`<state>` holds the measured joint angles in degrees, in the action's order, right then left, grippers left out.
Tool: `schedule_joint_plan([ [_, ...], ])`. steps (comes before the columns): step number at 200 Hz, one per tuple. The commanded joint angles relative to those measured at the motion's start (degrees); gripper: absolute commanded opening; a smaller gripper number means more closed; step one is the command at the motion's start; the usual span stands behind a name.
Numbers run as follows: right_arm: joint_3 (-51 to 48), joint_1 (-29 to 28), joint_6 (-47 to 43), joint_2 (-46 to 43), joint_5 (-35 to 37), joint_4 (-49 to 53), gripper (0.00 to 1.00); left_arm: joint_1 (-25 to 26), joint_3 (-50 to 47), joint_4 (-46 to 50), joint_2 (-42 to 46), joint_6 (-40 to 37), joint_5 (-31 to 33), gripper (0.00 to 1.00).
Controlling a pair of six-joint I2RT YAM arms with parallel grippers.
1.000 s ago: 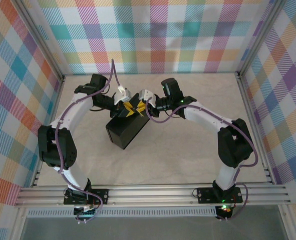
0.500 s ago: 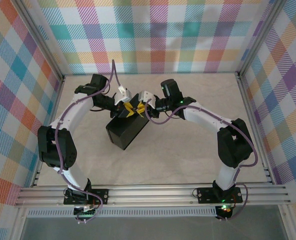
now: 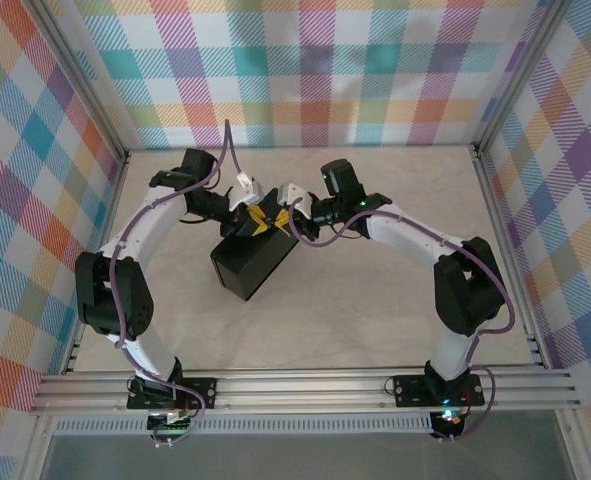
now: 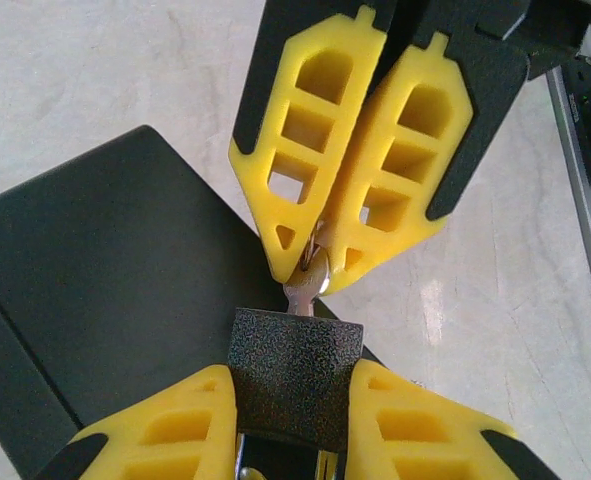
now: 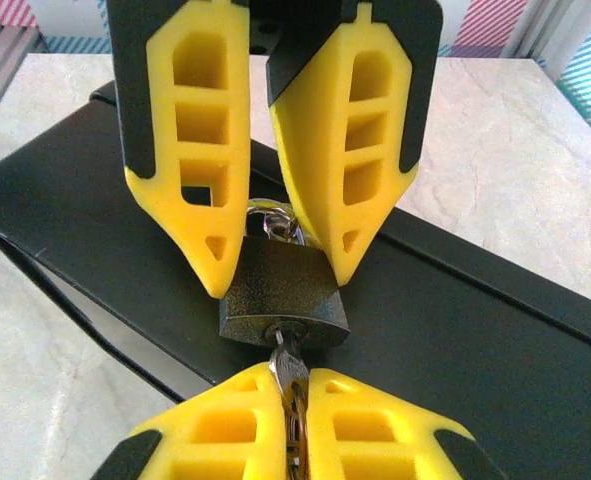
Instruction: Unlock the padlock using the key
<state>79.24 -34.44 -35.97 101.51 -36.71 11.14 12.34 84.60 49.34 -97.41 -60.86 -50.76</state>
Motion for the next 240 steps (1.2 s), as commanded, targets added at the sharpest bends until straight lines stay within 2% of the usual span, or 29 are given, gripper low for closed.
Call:
schedule_joint_plan([
  [1,4.7,-0.5,4.0,-0.2,-9.0,5.3,0.03,1.8,1.2,0.5,1.4,-0.2,-1.9,0.23],
  [12,6.0,-0.5,6.1,0.1,-10.7,7.2,0.0,2.0,1.1,0.4,1.3,-0.1,-1.8,0.23],
  [52,12.5,-0.5,13.2,3.0,-13.4,17.0,0.0,2.2,1.0,-0.9,1.0,0.4,-1.7,0.24],
  [75,12.1,-0.1,17.5,3.3,-12.6,17.9,0.0,2.6,0.8,-1.7,0.9,1.0,-0.8,0.3],
  [96,10.6,0.8,19.7,3.3,-9.3,16.8,0.04,2.6,1.1,-1.9,0.8,1.2,0.7,0.36],
  [126,10.0,1.4,18.2,3.4,-4.5,16.7,0.12,2.4,1.4,-1.8,2.1,1.3,2.1,0.4],
  [146,10.8,1.7,18.0,3.8,-3.0,16.8,0.15,2.3,1.7,-1.5,3.2,1.3,1.4,0.51],
  [160,11.2,1.8,17.5,3.8,-2.0,17.1,0.16,2.3,2.6,-0.4,3.4,1.0,0.4,0.54],
  [215,11.3,2.4,18.6,2.8,-2.6,16.8,0.3,0.0,4.1,-2.5,4.8,5.4,-3.4,0.61],
  [240,11.2,2.3,20.9,2.5,-4.4,14.2,0.35,-0.6,4.9,-4.5,4.8,10.6,0.0,0.61],
])
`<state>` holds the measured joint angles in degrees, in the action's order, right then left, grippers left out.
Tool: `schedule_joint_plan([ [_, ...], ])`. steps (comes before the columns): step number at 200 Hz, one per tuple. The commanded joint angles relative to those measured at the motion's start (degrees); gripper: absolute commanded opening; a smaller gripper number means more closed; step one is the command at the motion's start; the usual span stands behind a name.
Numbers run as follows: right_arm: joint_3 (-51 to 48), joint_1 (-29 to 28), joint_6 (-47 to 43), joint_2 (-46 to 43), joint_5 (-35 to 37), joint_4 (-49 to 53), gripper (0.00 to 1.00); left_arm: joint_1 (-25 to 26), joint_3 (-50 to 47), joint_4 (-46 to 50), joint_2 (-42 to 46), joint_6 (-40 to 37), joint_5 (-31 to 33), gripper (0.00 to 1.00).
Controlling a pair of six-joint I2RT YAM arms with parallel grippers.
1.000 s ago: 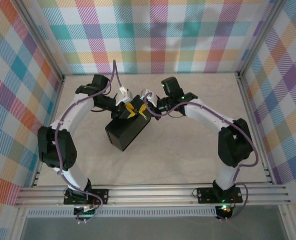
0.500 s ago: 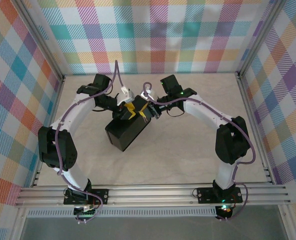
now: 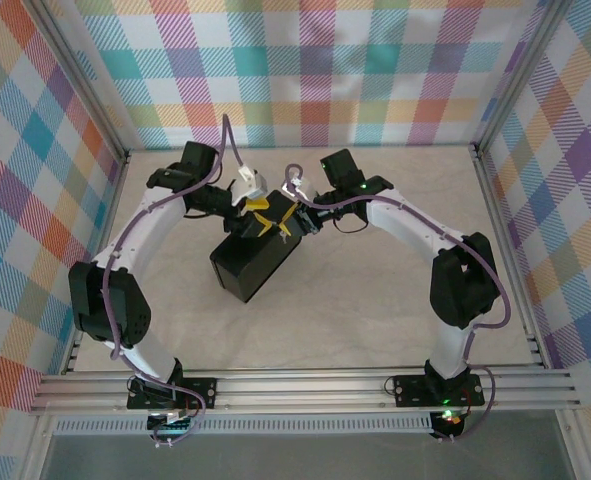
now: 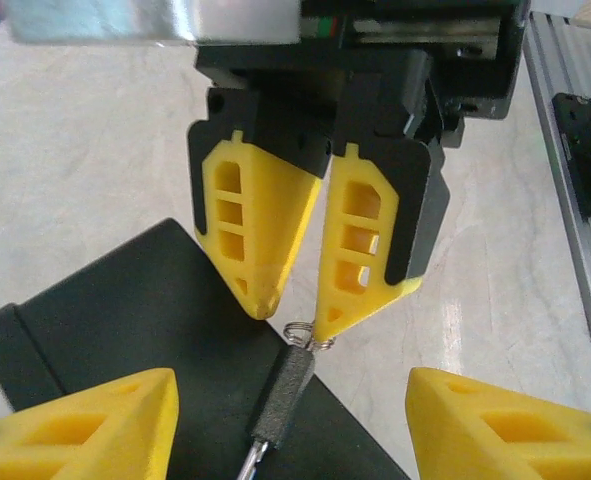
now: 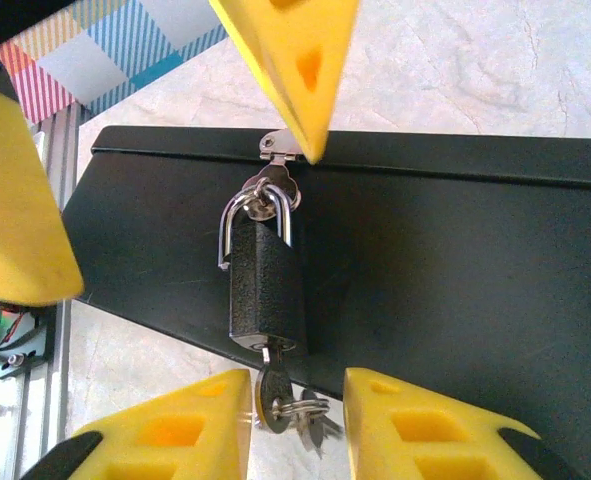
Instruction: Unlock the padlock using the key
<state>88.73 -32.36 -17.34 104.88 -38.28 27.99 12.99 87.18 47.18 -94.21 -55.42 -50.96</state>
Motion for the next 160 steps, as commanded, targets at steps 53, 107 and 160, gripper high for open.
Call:
schedule_joint_plan([
  [53,1.2,-1.2,3.4,-0.4,-2.1,-6.9,0.47,-1.8,0.5,-6.4,4.3,22.3,8.8,0.56],
  [107,2.8,-3.3,2.0,2.5,0.8,-6.2,0.47,-1.8,-9.8,-16.5,13.1,36.6,21.5,0.57],
  [160,1.8,-5.3,3.3,3.2,7.3,-6.5,0.31,-1.7,-13.8,-8.5,16.7,49.2,36.7,0.53],
])
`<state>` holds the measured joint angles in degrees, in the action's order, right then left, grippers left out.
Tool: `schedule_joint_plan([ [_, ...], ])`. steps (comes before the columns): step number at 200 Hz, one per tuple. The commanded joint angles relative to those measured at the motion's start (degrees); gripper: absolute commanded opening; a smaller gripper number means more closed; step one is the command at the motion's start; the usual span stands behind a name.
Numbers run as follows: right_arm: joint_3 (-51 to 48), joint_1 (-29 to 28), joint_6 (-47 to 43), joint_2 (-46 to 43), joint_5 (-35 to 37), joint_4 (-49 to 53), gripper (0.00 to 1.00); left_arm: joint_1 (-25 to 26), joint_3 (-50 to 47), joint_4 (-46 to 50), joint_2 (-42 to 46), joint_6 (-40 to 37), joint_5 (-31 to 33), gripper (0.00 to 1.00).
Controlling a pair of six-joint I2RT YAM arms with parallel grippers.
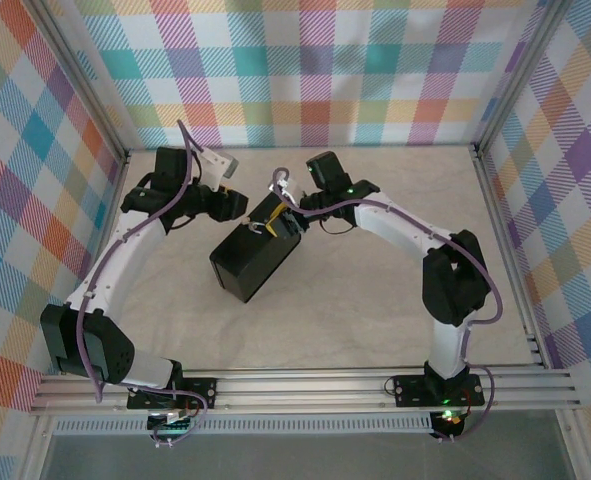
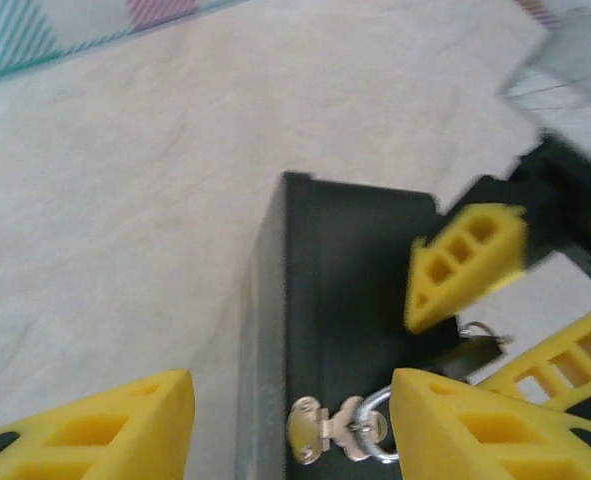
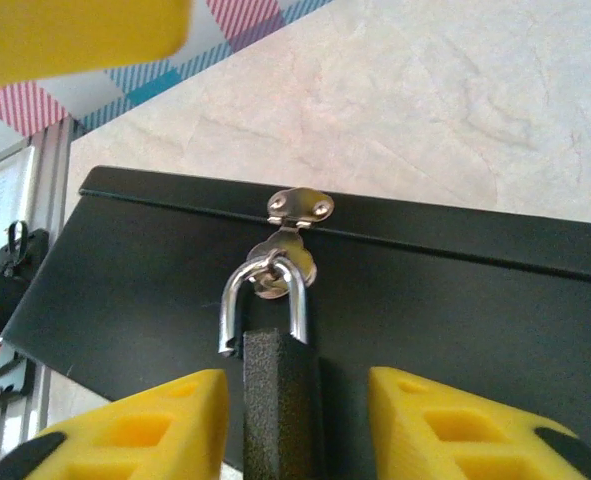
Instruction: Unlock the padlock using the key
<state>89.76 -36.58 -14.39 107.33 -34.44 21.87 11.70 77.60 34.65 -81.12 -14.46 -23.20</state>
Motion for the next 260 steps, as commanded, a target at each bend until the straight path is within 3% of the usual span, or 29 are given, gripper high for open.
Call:
schedule_joint_plan([
  [1,0.7,-1.1,0.5,0.8,3.6,-0.3,0.3,-0.5,-4.6,4.0,3.7,8.4,9.1,0.53],
  [31,0.2,-2.0,6.4,-0.2,9.0,-1.2,0.12,-0.2,-12.5,4.5,8.4,11.3,9.3,0.53],
  [50,-0.8,-2.8,12.7,-1.7,12.8,-2.6,0.07,1.0,-14.6,5.8,9.5,12.4,10.3,0.52],
  [106,0.6,-6.6,25.8,-4.6,25.3,-2.5,0.05,3.6,-16.4,6.4,10.2,13.6,5.5,0.46],
  [150,-0.3,-8.1,36.4,-6.1,28.6,-3.4,0.03,5.2,-16.7,4.7,10.2,15.0,-0.4,0.4],
  [191,-4.1,-11.0,46.6,-7.2,40.3,-8.1,0.04,7.8,-16.4,2.4,7.6,16.1,-0.8,0.31],
  [260,0.8,-11.0,53.6,1.8,40.8,-15.8,0.03,8.0,-15.5,2.7,5.3,15.1,-0.4,0.29],
])
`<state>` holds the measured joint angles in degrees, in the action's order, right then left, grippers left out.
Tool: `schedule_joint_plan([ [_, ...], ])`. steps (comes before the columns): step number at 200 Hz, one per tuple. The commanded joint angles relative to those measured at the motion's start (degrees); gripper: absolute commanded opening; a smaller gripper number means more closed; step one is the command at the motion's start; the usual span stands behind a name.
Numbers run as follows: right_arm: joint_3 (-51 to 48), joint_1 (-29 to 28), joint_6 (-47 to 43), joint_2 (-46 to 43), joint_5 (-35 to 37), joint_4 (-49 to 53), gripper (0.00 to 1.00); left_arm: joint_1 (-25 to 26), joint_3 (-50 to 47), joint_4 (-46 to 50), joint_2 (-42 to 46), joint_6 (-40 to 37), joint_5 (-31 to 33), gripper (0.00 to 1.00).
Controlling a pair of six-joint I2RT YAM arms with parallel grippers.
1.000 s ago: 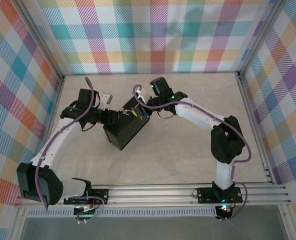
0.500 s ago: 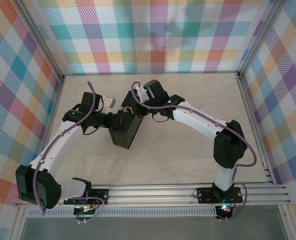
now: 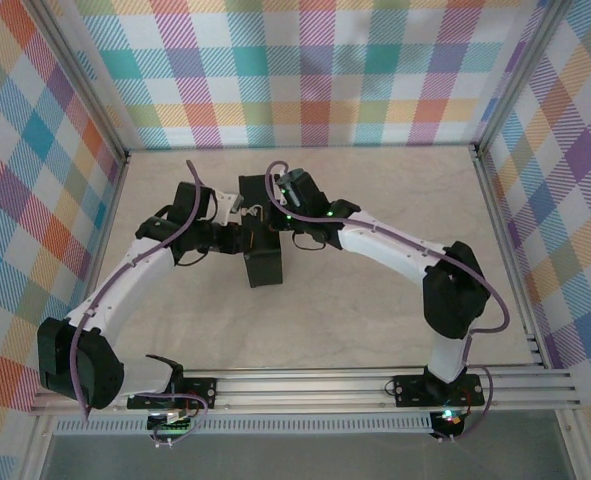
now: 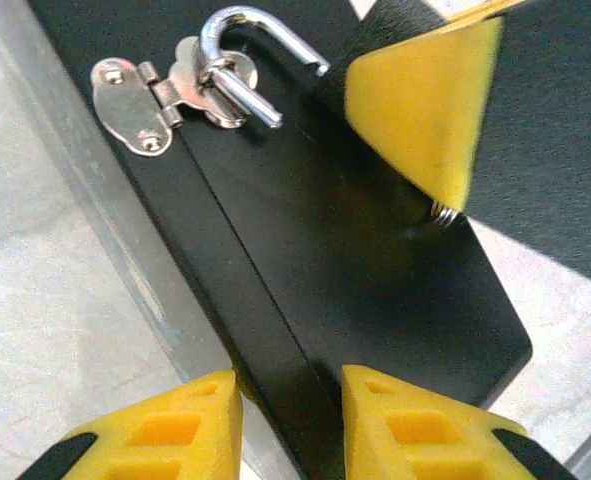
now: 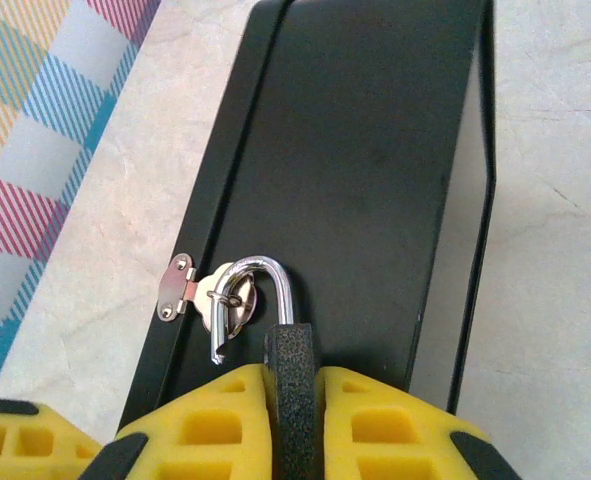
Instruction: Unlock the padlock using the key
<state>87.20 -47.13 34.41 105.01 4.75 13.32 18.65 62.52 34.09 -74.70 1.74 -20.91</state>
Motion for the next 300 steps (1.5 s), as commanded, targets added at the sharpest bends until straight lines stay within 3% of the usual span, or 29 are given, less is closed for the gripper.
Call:
schedule_joint_plan([
  [1,3.5,-0.4,4.9,4.2,1.7,-7.3,0.03,1.0,-0.4,3.3,-1.1,-1.0,-2.7,0.29],
  [54,4.4,-0.5,9.1,4.8,6.5,-11.0,0.03,1.0,1.4,4.3,-3.2,-2.6,-2.7,0.28],
  [109,8.7,-1.6,3.7,8.3,8.2,-9.9,0.04,0.0,1.9,5.2,-3.0,-3.6,-2.4,0.26],
  [156,8.1,1.9,0.3,3.5,9.1,-8.4,0.06,-2.4,3.9,3.7,-1.8,-0.6,-2.7,0.48],
  [176,6.2,4.5,-0.5,0.0,6.7,-7.6,0.07,-2.9,5.9,2.7,-2.3,0.2,-4.1,0.51],
  [216,-3.0,11.5,1.2,-10.4,6.7,-2.7,0.09,-3.8,8.0,-0.2,-3.9,2.9,-1.1,0.53],
  [255,-21.3,21.7,3.4,-20.8,5.7,0.2,0.1,-4.7,11.8,-1.3,-6.9,4.8,5.4,0.51],
  [283,-32.2,27.0,3.1,-20.7,3.6,-1.9,0.11,-6.2,16.3,-0.4,-7.5,4.8,10.8,0.53],
  [300,-35.9,27.6,1.2,-18.3,3.4,-3.9,0.12,-7.9,16.8,-1.2,-6.2,5.7,12.8,0.61],
])
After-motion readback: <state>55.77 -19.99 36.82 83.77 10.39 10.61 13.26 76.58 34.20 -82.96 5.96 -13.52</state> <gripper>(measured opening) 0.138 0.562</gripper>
